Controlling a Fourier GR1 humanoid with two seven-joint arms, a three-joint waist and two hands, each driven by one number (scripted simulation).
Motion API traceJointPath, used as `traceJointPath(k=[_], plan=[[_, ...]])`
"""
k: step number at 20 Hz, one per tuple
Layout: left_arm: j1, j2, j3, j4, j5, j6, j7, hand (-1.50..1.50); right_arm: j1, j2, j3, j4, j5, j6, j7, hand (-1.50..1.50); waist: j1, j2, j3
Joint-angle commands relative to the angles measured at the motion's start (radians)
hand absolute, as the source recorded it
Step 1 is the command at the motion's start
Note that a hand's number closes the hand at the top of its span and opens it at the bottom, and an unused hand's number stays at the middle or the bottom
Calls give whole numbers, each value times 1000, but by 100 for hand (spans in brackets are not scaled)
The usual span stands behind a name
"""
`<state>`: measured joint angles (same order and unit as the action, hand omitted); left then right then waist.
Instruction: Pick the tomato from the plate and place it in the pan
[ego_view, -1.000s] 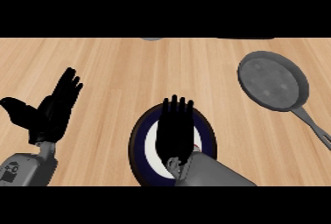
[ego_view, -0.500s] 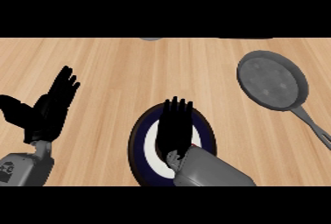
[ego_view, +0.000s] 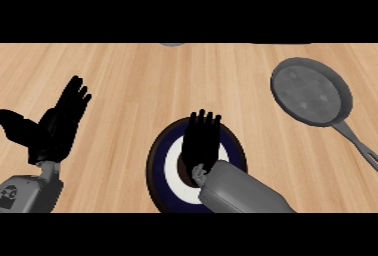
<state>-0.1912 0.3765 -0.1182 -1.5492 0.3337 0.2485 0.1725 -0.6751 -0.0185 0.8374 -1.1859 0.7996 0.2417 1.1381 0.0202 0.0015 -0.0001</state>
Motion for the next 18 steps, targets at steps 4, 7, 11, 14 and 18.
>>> traceJointPath(k=[4,7,11,14,18], plan=[[-13,-44,2,42,-32,-1,-28,0,10,18,31,99,-27,-128,100,-150,-9,1,0],[34,-34,17,4,-31,-35,-36,0,-43,18,65,122,-103,-140,88,150,0,0,0],[13,-32,51,32,-39,-64,-30,0,-89,18,52,284,-56,-210,-105,150,-2,2,0],[-37,-46,60,35,-56,-35,27,0,-81,18,75,217,-66,-194,-44,150,-9,0,0],[63,-44,77,-22,-47,-79,-16,0,-69,18,111,216,-64,-258,-50,150,-5,-1,0]])
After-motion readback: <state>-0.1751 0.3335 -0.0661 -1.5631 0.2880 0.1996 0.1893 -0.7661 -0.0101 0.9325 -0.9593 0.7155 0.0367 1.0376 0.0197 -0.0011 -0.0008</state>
